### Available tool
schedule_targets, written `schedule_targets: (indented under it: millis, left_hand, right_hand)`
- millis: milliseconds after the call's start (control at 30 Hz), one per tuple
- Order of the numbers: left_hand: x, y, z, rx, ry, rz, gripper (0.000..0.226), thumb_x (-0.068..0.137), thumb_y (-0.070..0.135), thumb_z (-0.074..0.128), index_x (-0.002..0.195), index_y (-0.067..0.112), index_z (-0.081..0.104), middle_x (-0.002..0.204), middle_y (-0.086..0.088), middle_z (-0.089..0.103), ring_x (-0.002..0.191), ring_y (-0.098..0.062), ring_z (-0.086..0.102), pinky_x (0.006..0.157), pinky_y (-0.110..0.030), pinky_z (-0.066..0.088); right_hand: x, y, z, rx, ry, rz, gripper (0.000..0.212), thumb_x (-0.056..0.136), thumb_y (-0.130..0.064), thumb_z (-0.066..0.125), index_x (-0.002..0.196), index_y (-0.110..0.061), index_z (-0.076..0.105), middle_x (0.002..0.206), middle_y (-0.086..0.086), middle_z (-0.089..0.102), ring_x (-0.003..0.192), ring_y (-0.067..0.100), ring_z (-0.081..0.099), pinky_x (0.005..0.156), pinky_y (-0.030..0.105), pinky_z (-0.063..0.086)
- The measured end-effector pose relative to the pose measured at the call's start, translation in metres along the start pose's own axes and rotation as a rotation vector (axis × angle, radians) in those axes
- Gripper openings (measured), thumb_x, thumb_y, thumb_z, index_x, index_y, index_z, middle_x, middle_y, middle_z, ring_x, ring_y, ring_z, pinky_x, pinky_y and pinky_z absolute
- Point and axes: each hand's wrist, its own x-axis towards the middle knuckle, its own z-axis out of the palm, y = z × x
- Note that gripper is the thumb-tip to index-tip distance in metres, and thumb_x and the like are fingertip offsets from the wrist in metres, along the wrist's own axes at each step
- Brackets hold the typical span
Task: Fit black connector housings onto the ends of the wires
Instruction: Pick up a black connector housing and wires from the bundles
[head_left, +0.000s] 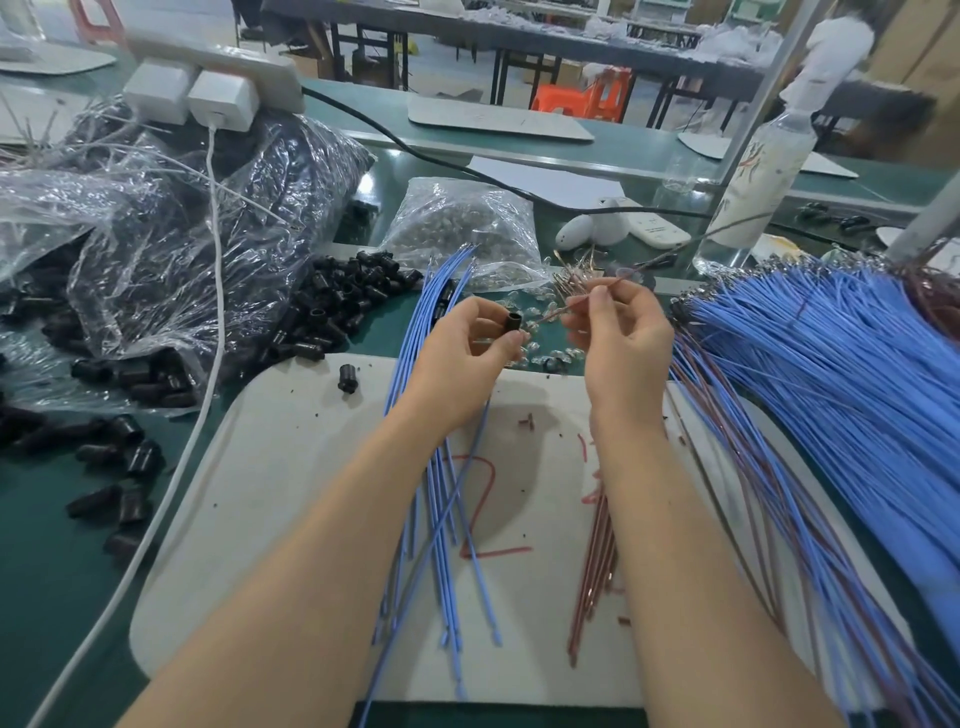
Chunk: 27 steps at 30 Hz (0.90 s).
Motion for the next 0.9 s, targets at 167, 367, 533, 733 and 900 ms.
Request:
schedule_targets:
  millis: [167,367,533,733,900]
  left_hand:
    - [-0.002,-0.003,0.001,0.281,0.054,0.119,0.009,0.090,0.015,0.062,0.092,0.022,0.057,0.083,0.011,0.062,0.082,-0.007,0.061,0.072,-0.008,0.045]
    - [-0.003,-0.004,0.002,0.424,0.063,0.194,0.015,0.089,0.012,0.062,0.102,0.017,0.063,0.094,0.001,0.067,0.090,-0.015,0.061,0.084,-0.030,0.049]
    - [-0.005,-0.002,0.003,0.473,0.074,0.259,0.016,0.089,0.009,0.060,0.103,0.013,0.064,0.096,-0.001,0.066,0.089,-0.017,0.060,0.082,-0.030,0.049]
    - [-0.006,0.001,0.000,0.502,0.141,0.295,0.012,0.089,0.010,0.060,0.100,0.011,0.065,0.093,0.001,0.066,0.089,-0.016,0.059,0.079,-0.021,0.042]
    - [-0.005,-0.002,0.002,0.613,0.215,0.232,0.015,0.091,0.022,0.060,0.105,0.024,0.064,0.099,0.006,0.068,0.101,-0.018,0.056,0.086,-0.030,0.029]
  right_hand:
    - [-0.002,-0.005,0.001,-0.003,0.040,-0.068,0.013,0.097,-0.014,0.051,0.088,-0.022,0.057,0.076,0.000,0.064,0.059,0.002,0.059,0.060,0.020,0.048]
    - [-0.009,-0.007,0.004,-0.164,-0.012,-0.183,0.012,0.096,-0.014,0.052,0.089,-0.021,0.059,0.076,-0.004,0.065,0.070,0.012,0.063,0.071,0.031,0.052]
    - [-0.012,-0.005,0.005,-0.328,-0.071,-0.281,0.008,0.095,-0.015,0.053,0.091,-0.018,0.060,0.077,-0.006,0.062,0.075,0.013,0.060,0.072,0.020,0.046]
    - [-0.012,-0.006,0.005,-0.372,-0.050,-0.292,0.009,0.095,-0.016,0.054,0.091,-0.014,0.061,0.078,-0.008,0.062,0.071,0.003,0.058,0.070,0.014,0.044]
    - [-0.015,-0.003,0.007,-0.506,-0.044,-0.394,0.015,0.095,-0.016,0.053,0.094,-0.006,0.063,0.087,0.007,0.068,0.078,0.023,0.062,0.074,0.032,0.047]
